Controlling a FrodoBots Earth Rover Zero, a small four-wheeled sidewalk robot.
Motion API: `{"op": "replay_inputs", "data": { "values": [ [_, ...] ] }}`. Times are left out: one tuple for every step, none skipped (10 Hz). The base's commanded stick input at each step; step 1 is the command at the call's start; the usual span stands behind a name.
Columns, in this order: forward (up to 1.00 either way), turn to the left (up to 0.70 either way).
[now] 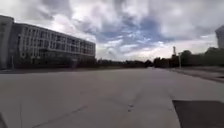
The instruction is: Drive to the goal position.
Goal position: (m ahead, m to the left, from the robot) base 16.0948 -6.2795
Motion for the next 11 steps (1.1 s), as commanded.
{"op": "replay_inputs", "data": {
  "values": [
    [1.0, -0.08],
    [1.0, -0.33],
    [1.0, -0.4],
    [1.0, -0.4],
    [1.0, -0.4],
    [1.0, 0.02],
    [1.0, 0.04],
    [1.0, 0.02],
    [1.0, 0.06],
    [1.0, 0.07],
    [1.0, 0.07]
  ]
}}
